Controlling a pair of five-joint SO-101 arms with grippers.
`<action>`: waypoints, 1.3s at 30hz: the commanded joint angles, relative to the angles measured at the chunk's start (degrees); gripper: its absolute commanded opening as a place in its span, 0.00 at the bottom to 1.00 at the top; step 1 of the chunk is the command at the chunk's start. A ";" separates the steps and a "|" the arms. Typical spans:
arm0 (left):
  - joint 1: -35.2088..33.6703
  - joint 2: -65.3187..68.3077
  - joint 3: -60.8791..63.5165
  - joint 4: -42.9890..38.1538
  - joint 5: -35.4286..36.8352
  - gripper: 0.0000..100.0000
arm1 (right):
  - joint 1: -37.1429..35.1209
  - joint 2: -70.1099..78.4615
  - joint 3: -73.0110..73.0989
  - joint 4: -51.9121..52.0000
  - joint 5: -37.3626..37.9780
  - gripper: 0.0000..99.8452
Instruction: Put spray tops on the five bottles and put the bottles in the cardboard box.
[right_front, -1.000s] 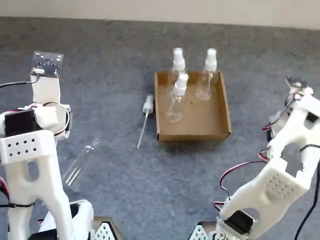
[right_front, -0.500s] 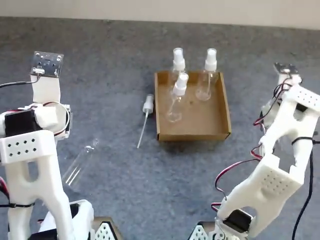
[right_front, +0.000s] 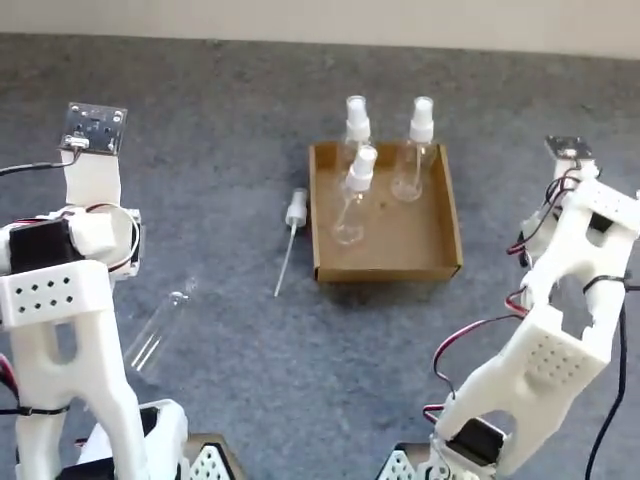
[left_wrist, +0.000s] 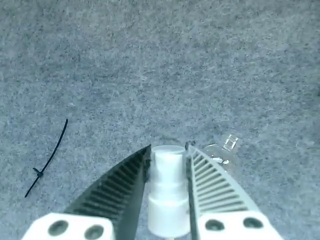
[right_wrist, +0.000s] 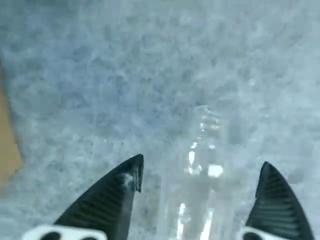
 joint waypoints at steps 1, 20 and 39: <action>0.92 -1.27 -0.40 0.44 0.26 0.05 | 1.45 1.27 -0.40 -0.48 1.05 0.30; 0.92 -1.27 -0.40 0.35 0.26 0.05 | 1.98 1.63 -8.40 -0.13 1.05 0.24; 0.92 -1.27 -0.84 0.44 0.35 0.05 | 0.84 -6.90 -29.05 16.75 0.00 0.00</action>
